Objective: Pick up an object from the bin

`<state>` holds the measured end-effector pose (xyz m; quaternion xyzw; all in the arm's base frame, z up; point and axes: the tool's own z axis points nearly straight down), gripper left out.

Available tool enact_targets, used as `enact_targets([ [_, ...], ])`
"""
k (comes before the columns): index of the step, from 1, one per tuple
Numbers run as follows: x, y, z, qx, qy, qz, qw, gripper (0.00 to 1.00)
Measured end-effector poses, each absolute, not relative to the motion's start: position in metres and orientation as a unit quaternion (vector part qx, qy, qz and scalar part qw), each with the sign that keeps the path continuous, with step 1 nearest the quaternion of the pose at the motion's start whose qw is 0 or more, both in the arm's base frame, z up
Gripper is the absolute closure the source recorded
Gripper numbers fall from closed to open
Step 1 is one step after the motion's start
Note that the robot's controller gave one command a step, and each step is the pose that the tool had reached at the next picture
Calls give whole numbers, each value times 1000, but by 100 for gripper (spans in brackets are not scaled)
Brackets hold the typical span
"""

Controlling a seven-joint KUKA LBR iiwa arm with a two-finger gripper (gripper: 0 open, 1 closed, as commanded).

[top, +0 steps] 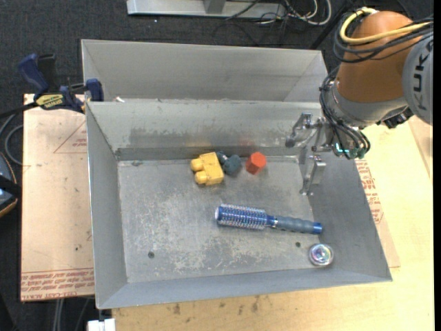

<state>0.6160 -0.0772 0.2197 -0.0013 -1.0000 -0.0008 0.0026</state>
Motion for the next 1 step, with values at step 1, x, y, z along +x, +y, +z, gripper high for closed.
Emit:
enact_targets([
  [1,563,-55,97,105,-994,-2,4,0],
])
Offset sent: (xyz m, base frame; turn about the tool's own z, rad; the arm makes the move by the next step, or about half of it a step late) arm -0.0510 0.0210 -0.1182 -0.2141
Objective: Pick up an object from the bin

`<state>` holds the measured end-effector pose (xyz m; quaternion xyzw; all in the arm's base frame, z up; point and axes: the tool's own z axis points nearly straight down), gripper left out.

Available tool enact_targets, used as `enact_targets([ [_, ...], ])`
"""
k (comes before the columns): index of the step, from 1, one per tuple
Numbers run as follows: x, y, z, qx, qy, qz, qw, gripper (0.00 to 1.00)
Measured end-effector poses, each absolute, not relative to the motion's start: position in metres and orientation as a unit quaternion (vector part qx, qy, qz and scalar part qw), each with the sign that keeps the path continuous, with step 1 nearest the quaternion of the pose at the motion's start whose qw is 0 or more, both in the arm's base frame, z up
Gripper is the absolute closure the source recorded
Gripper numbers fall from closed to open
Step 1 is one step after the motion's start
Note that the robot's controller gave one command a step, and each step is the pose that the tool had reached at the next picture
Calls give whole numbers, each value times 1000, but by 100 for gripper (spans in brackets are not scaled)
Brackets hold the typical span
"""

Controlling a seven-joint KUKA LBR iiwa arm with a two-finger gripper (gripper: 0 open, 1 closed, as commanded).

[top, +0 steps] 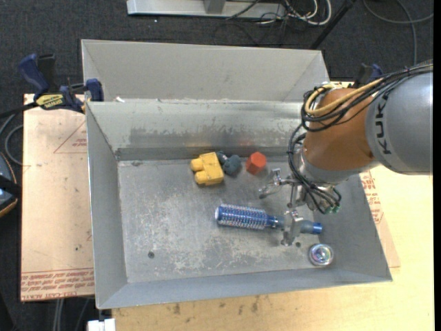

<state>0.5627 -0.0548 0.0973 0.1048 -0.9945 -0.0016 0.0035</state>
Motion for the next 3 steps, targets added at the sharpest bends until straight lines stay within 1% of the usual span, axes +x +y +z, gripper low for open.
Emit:
enact_targets([
  [1,550,-37,74,63,-998,1,-9,0],
  [2,551,-37,75,64,-998,1,-10,100],
  [3,547,-47,192,113,-994,1,-5,100],
])
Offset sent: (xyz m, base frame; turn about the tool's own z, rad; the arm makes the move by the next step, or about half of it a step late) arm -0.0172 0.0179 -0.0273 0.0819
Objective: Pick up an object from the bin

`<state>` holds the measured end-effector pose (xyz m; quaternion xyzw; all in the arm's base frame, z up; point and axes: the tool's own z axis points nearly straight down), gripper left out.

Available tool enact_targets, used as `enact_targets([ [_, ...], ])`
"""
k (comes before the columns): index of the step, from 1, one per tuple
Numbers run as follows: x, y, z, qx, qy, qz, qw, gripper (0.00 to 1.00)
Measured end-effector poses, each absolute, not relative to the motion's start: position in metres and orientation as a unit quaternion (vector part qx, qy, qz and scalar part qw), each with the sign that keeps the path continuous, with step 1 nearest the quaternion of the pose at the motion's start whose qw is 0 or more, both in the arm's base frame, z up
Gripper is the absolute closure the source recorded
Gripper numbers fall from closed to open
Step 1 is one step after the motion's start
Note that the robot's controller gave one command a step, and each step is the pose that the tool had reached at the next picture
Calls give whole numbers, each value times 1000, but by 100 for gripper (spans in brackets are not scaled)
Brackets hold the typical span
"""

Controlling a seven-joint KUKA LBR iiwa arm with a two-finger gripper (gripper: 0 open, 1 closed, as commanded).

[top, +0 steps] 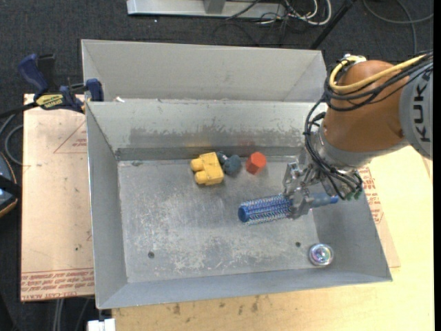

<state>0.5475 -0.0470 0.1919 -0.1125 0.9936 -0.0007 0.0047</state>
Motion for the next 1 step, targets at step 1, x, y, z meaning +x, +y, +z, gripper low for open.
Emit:
enact_targets([
  [1,548,-61,239,-286,958,-1,3,100],
])
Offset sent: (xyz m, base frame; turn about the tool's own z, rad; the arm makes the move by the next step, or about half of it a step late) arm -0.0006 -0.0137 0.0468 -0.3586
